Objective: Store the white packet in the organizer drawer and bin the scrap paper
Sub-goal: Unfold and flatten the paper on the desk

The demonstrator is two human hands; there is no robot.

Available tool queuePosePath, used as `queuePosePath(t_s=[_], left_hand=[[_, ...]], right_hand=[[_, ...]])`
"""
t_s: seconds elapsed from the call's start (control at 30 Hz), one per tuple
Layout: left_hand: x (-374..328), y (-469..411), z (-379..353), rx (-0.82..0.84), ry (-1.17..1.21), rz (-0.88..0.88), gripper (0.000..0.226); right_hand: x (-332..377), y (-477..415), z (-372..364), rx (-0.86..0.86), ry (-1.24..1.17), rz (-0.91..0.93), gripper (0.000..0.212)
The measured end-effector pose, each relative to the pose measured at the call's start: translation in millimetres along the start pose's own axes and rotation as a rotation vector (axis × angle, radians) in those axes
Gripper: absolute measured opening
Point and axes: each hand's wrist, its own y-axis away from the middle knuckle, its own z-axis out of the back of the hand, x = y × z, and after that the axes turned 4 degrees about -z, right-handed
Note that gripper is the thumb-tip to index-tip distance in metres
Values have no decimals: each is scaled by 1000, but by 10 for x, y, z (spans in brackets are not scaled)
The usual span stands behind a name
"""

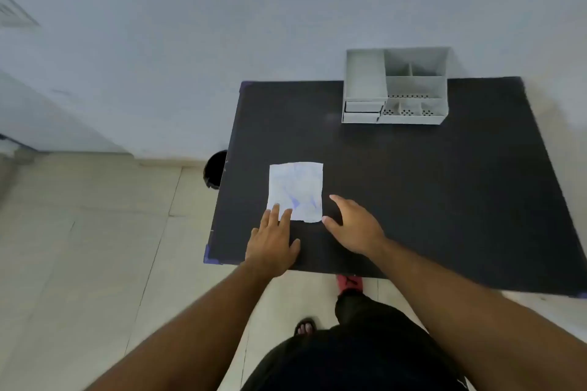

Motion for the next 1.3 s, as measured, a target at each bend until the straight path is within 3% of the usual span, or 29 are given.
queuePosePath(t_s=[0.3, 0.47, 0.63, 0.8, 0.9, 1.03, 1.13, 1.2, 1.3], left_hand=[[-143, -562, -39, 53, -14, 106, 73], [-66, -772, -115, 90, -19, 111, 77], [62, -902, -133, 63, -15, 65, 85], [159, -932, -107, 36, -7, -17, 93], [189, -976, -47, -62, 76, -41, 75], [173, -1078, 229, -296, 204, -91, 45], [137, -1216, 535, -352, 266, -83, 33], [117, -1328, 749, -273, 386, -44, 25], [116, -1495, 1010, -23, 516, 9, 15]], right_hand=[[-36, -755, 269, 228, -228, -175, 65], [53, -1017, 233, 331, -514, -403, 54], [137, -1148, 145, 339, -656, -507, 20], [233, -1152, 82, 377, -796, -644, 20], [300, -1189, 154, 356, -903, -693, 23], [305, -1199, 291, 245, -820, -624, 29], [232, -1189, 327, 23, -676, -410, 32], [150, -1170, 359, -73, -589, -231, 32], [50, -1112, 433, -65, -520, 0, 43]])
